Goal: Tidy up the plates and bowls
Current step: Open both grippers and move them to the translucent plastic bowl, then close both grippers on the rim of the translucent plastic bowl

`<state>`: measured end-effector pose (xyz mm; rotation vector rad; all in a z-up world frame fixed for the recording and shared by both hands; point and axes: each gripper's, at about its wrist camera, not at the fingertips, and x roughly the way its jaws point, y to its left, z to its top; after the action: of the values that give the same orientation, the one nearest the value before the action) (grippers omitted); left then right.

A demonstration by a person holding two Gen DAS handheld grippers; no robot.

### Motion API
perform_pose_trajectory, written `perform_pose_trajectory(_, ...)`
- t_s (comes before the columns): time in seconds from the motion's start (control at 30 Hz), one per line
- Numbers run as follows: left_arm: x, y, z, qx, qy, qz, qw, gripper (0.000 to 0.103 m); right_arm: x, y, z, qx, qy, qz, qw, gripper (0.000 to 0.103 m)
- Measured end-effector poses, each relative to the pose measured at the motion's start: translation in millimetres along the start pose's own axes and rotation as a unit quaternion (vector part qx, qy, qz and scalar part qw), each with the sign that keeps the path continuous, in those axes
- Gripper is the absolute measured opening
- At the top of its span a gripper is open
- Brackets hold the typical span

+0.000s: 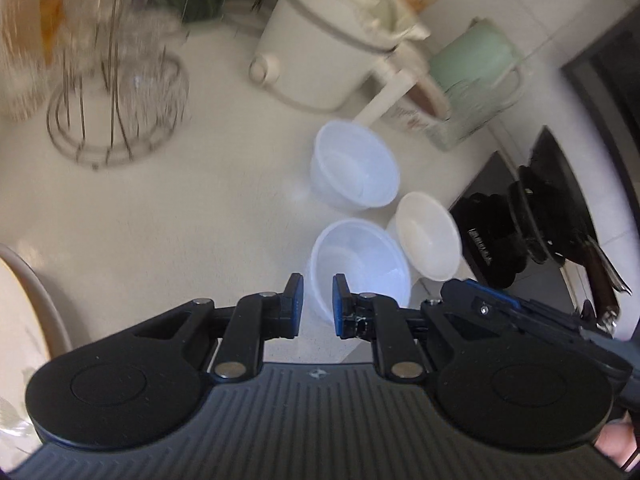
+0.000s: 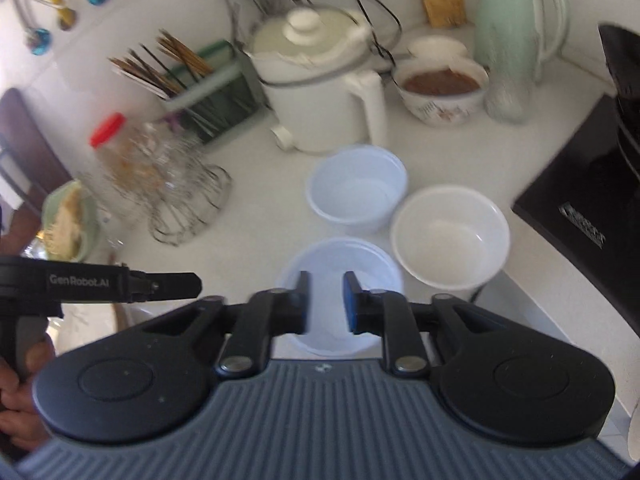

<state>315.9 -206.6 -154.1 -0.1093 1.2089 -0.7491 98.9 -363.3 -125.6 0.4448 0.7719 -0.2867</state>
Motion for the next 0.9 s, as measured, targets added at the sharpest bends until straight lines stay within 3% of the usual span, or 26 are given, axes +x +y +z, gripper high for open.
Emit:
perform_pose_trajectory(0.03, 6.4, 0.4, 1.0, 0.000, 0.005, 0.004, 1.0000, 0.031, 4.2, -5.0, -0.6, 0.007, 0.005, -0.002, 1.000, 0.044)
perform_pose_trajectory(0.1, 17.4, 1.5, 1.4, 0.000, 0.017, 0.004, 0.9998, 0.045, 11.5, -15.9, -3.3, 0.026, 0.008, 0.003, 1.000, 0.049)
perform_pose_trajectory(0.27, 49.2, 5.1, 4.4, -0.020, 0.061, -0.015, 0.9979, 0.047, 30.4, -35.7, -10.2, 0.056, 0.025, -0.004, 0.998, 0.048)
perform_pose_trajectory(0.4, 70.4, 1.9, 5.1, -0.020, 0.078, -0.010, 0.9967, 0.046, 47.8, -43.7, -11.7, 0.065, 0.039, -0.007, 0.997, 0.049)
perform_pose_trajectory(0.53, 86.0, 2.9, 6.0, -0.034, 0.093, -0.012, 0.9950, 0.045, 57.6, -39.8, -11.1, 0.030, 0.035, -0.009, 0.999, 0.047)
perform_pose_trajectory(0.77, 99.1, 10.3, 11.4, -0.060, 0.097, -0.010, 0.9935, 0.010, 73.6, -40.2, -10.6, 0.027, 0.052, -0.012, 0.998, 0.037)
perform_pose_trajectory(0.83, 97.4, 14.5, 12.6, -0.072, 0.093, -0.012, 0.9930, 0.008, 75.8, -39.9, -9.5, 0.025, 0.053, -0.020, 0.998, 0.029)
perform_pose_trajectory(0.9, 94.2, 21.0, 13.5, -0.090, 0.089, -0.017, 0.9918, 0.007, 77.6, -40.8, -7.4, 0.026, 0.053, -0.016, 0.998, 0.028)
